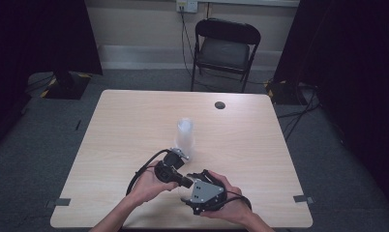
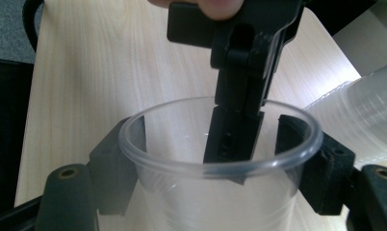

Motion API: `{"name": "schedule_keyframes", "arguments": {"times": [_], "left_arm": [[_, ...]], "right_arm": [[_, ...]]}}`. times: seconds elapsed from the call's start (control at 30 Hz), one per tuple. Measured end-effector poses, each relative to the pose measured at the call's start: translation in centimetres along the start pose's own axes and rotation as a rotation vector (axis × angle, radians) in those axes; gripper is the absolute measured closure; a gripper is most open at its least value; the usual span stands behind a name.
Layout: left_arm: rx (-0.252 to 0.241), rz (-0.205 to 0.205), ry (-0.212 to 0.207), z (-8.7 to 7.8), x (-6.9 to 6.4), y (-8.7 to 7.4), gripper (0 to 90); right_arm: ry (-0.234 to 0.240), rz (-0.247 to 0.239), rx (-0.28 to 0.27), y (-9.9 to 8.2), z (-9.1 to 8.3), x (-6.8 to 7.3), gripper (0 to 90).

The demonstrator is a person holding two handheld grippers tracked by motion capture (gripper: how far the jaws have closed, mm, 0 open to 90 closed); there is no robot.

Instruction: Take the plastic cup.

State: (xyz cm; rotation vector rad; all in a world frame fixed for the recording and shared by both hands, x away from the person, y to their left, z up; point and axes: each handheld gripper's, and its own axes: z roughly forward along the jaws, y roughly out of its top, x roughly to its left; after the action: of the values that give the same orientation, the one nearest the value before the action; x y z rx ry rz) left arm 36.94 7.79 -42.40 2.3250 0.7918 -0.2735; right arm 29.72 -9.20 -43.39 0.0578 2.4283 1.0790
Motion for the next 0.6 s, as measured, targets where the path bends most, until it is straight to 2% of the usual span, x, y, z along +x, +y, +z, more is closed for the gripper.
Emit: {"name": "schedule_keyframes", "arguments": {"times": [0.03,0.2,0.23,0.43,0.6], "left_arm": [[-0.005,-0.013,0.002,0.04,-0.07,-0.02,88.8],[-0.007,-0.020,-0.001,0.10,0.07,-0.02,88.6],[-0.003,0.001,-0.002,0.06,0.11,-0.01,88.6],[-0.047,0.005,-0.017,0.01,0.02,-0.04,87.9],[-0.060,0.015,0.005,0.11,-0.15,-0.01,86.9]], "right_arm": [[-0.003,-0.004,-0.002,0.01,-0.01,0.00,26.3],[-0.012,0.007,-0.011,-0.06,-0.06,0.02,27.0],[-0.016,0.009,-0.013,-0.07,-0.10,0.08,27.2],[-0.022,0.022,-0.028,-0.08,-0.43,-0.05,28.2],[-0.033,0.049,-0.037,-0.29,-0.51,-0.22,28.0]]}}
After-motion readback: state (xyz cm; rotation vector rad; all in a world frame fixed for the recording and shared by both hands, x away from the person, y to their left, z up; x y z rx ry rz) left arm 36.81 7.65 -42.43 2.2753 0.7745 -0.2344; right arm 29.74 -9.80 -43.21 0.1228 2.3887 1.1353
